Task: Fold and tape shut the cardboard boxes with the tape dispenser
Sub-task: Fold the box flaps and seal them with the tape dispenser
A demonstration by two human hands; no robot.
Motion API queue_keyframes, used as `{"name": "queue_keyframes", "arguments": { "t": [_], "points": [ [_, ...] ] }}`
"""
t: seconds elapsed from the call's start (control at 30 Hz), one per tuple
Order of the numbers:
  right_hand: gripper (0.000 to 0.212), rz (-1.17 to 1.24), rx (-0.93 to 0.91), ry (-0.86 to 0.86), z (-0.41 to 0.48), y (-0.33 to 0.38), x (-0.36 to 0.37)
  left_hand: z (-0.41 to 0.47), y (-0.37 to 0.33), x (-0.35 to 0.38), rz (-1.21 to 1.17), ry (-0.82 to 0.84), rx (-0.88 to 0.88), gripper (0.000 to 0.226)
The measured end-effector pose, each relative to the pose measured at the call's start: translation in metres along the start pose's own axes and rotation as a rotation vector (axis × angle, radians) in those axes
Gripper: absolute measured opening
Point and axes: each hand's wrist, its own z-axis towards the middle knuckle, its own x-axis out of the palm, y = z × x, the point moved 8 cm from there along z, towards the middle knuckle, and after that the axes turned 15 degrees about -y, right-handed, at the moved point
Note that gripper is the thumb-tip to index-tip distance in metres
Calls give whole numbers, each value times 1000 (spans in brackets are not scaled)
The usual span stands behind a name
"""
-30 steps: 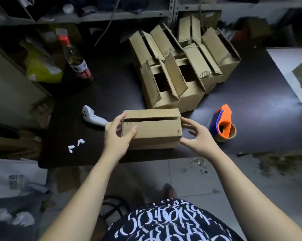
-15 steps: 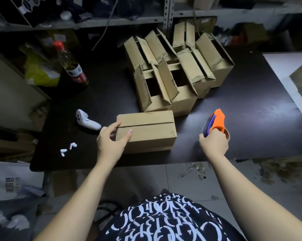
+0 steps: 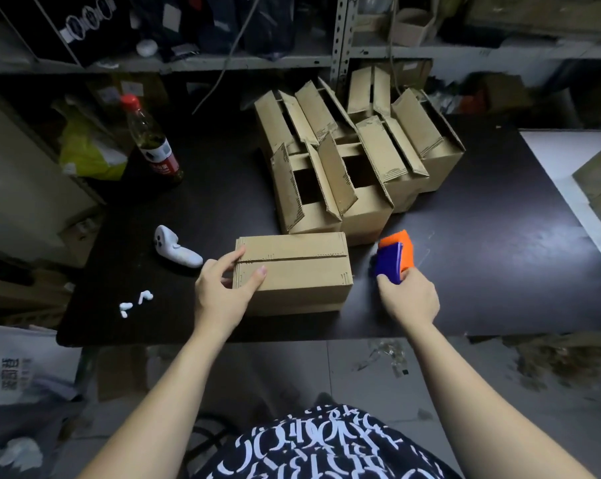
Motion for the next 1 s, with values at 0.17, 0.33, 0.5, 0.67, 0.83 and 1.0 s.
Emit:
{"name": "queue_keyframes", "arguments": {
  "t": [0.17, 0.33, 0.5, 0.67, 0.83, 1.0],
  "points": [
    [46, 444, 301, -177, -13, -6, -37, 5, -9, -3, 102, 4, 114, 54],
    [55, 747, 151, -186, -28, 27, -69, 14, -21, -3, 303, 35, 216, 61],
    [42, 918, -93, -48, -51, 73, -93, 18, -59, -16, 259, -20, 375, 55],
    [39, 928, -360, 134, -72, 107, -101, 18, -114, -21, -304, 168, 175, 21],
    [38, 959, -496, 292, -88, 124, -99, 16, -160, -23, -441, 406, 115, 33],
    [36, 973, -605, 406, -100, 137, -102, 18, -150, -23, -386, 566, 88, 39]
  ]
}}
